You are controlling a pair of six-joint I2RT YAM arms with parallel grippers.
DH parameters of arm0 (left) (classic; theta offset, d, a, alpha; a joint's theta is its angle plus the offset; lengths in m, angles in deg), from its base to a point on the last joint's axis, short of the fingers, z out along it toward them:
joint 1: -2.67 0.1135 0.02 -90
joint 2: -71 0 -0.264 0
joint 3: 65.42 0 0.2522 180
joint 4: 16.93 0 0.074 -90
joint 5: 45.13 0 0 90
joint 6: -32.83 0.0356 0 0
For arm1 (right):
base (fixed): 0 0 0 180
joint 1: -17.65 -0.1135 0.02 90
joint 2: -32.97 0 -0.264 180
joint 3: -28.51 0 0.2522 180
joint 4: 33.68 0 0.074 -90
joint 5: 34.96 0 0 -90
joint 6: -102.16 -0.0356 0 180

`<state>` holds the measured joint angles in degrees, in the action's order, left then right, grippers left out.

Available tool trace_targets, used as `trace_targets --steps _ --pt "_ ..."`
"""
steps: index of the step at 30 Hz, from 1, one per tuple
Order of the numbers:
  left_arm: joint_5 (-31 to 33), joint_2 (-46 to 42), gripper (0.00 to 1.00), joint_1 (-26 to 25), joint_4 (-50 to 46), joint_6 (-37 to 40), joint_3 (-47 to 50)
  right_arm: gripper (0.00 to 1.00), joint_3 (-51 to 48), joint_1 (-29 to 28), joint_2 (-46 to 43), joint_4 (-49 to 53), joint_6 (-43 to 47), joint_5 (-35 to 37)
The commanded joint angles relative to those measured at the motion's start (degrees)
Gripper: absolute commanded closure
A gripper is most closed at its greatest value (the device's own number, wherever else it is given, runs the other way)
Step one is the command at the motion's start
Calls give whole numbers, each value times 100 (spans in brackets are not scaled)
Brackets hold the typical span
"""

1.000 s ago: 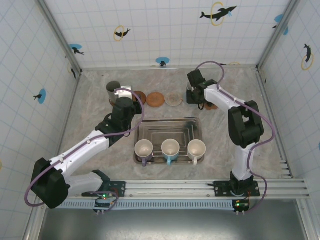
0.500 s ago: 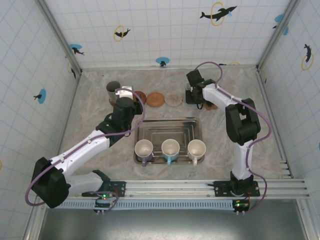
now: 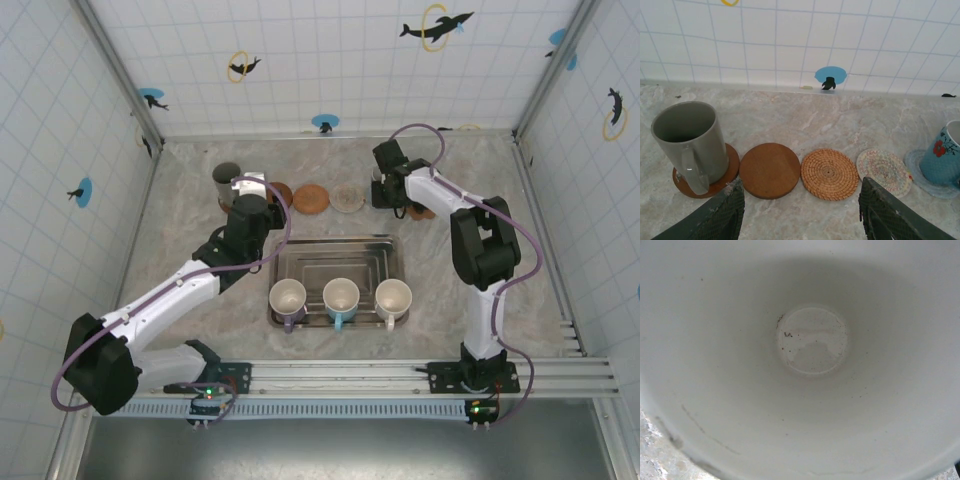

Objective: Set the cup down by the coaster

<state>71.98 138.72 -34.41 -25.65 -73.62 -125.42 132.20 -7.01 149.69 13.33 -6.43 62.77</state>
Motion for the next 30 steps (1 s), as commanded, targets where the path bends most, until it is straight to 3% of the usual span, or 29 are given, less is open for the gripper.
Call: trace_targets --steps 1,13,28,30 --pt "92 49 39 -21 46 115 -196 100 339 18 52 -131 42 115" --pt "110 5 39 -24 -12 124 -193 100 352 23 114 -56 32 58" --pt "145 -53 39 -19 -49 124 -198 79 297 4 81 -21 28 24" --pt "136 -58 39 -24 -82 125 -192 72 306 6 70 -15 20 -45"
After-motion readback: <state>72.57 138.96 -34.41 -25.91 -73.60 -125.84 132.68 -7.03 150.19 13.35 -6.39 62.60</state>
